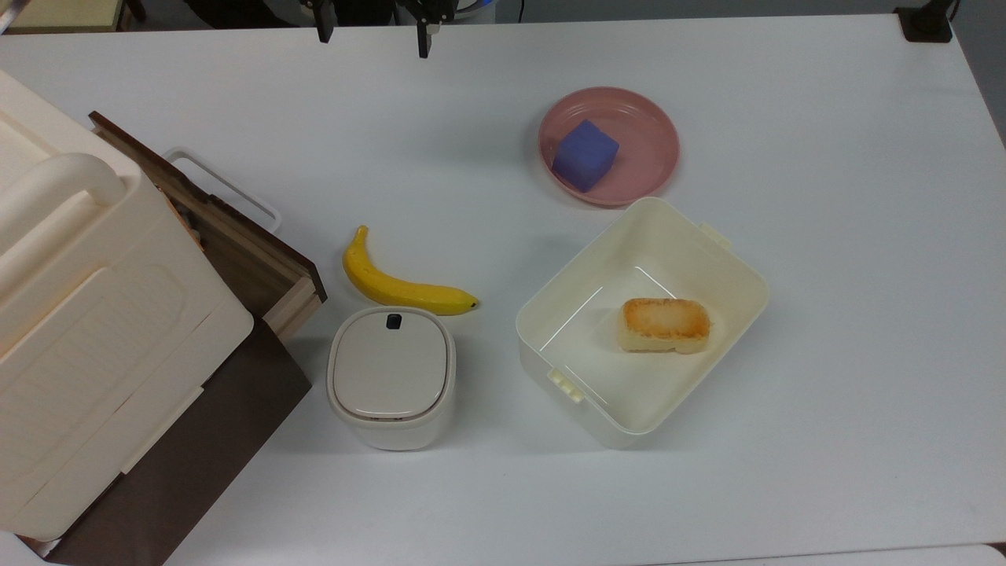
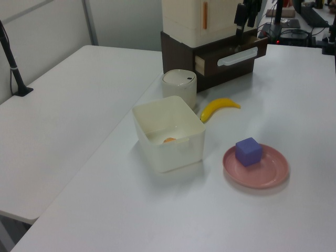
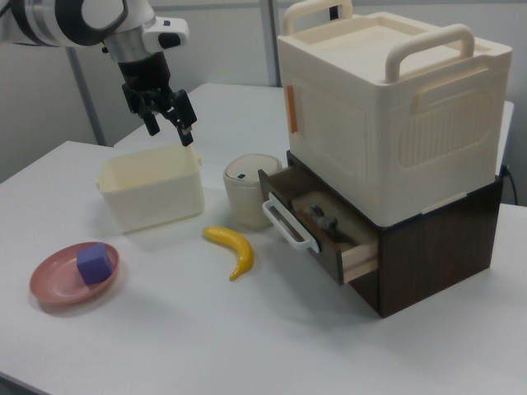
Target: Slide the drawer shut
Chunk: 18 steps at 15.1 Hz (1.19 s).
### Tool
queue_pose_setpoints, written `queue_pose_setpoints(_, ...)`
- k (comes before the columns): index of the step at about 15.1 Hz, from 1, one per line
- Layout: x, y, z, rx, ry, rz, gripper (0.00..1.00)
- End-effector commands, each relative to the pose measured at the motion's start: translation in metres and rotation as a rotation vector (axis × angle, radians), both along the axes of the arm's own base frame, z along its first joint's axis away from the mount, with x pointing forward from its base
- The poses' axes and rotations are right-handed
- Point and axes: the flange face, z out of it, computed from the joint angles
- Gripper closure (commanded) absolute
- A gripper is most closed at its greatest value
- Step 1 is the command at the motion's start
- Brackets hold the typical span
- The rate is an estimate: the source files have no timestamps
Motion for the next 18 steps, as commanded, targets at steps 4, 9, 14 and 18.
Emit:
queue_pose_setpoints(4, -0.004, 0.001, 0.004, 0.028, 0.009, -0.013, 0.0)
queue_pose_setpoints(9, -0.006, 0.001, 0.005, 0.028, 0.015, -0.014, 0.0)
queue_pose_setpoints(14, -0.006, 0.001, 0.004, 0.028, 0.025, -0.017, 0.0)
queue_pose_setpoints(18, -0.012, 0.0, -0.005, 0.032, 0.084, -0.087, 0.0)
